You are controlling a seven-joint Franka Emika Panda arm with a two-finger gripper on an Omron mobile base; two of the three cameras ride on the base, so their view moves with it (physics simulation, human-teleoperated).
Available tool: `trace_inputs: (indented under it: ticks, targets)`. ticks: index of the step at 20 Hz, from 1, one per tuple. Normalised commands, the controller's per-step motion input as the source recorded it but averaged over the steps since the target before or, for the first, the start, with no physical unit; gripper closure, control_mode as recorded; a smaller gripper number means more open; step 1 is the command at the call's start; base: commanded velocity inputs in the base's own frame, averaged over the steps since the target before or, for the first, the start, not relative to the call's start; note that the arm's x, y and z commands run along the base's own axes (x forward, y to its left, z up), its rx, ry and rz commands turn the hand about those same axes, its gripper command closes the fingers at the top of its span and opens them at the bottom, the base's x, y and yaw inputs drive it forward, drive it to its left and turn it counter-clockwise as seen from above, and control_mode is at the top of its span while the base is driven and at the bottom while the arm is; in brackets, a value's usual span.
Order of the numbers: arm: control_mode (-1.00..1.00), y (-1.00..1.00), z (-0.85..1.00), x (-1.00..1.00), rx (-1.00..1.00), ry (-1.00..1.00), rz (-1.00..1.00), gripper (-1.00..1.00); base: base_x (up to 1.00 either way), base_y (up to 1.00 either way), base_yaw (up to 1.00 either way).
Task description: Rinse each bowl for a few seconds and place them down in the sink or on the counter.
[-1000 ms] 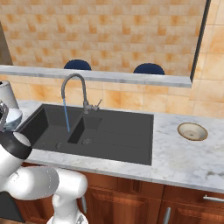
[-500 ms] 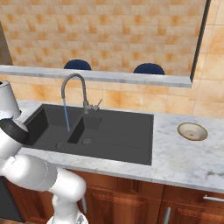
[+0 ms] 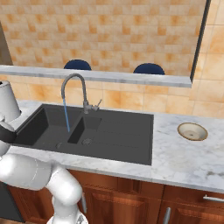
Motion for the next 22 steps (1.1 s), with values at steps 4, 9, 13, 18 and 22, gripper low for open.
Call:
trace_inputs:
  ticks: [4,9,13,18,22]
  targets:
    - [-1.0,0.27,-0.27,0.02,0.0,0.01,0.0,1.0,0.0,0.0,0.0]
    - [-1.0,0.29,-0.28,0.19,0.04,0.11,0.0,1.0,0.0,0.0,0.0]
    - [-1.0,0.27,-0.32,0.24,0.01,0.12,0.0,1.0,0.0,0.0,0.0]
    - [-1.0,0.2,-0.35,0.31,0.01,0.15,0.0,1.0,0.0,0.0,0.0]
    - [-1.0,0.25,-0.38,0.32,0.0,0.07,0.0,1.0,0.0,0.0,0.0]
